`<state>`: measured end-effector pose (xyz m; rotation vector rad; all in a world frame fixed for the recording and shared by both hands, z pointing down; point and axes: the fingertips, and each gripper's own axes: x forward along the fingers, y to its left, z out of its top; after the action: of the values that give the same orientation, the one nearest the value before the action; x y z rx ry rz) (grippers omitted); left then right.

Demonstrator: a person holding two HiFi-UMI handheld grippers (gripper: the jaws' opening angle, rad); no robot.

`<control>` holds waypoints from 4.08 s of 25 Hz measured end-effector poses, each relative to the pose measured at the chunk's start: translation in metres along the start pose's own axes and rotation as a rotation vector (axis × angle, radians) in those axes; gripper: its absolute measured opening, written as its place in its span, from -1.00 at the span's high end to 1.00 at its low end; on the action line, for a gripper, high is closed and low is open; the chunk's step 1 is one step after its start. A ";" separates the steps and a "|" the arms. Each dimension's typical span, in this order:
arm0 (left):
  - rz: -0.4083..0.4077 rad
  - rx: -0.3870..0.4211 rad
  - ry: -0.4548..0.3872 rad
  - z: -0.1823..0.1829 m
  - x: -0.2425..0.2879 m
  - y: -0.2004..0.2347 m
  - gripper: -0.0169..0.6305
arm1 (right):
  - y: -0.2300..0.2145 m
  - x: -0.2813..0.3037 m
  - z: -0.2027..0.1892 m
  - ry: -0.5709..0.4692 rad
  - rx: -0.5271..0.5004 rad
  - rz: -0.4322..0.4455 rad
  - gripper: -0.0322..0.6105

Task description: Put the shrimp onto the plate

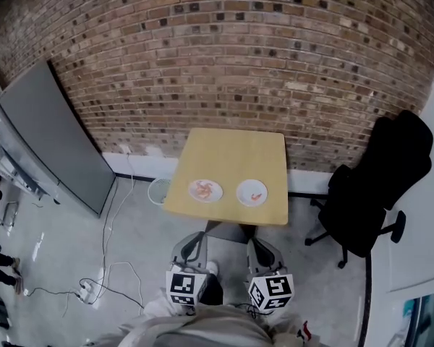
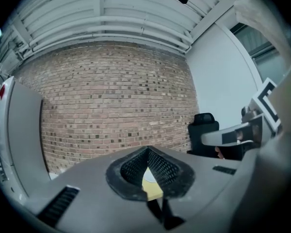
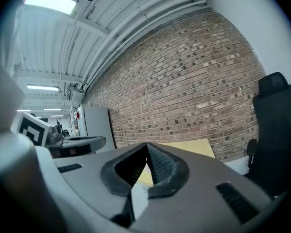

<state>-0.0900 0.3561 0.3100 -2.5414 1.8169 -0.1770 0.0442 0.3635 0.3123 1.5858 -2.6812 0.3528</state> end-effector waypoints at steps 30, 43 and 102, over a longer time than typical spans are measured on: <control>-0.103 -0.031 0.130 -0.045 0.185 0.149 0.92 | -0.044 0.226 0.004 0.128 -0.022 -0.147 0.83; -0.103 -0.066 0.189 -0.075 0.229 0.224 0.92 | -0.036 0.302 -0.010 0.194 -0.012 -0.193 0.83; -0.021 -0.034 0.457 -0.165 0.308 0.197 0.91 | -0.135 0.349 -0.061 0.285 0.033 -0.082 0.83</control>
<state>-0.1936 0.0109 0.4851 -2.7100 1.9324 -0.7930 -0.0162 0.0109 0.4385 1.5157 -2.4029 0.5752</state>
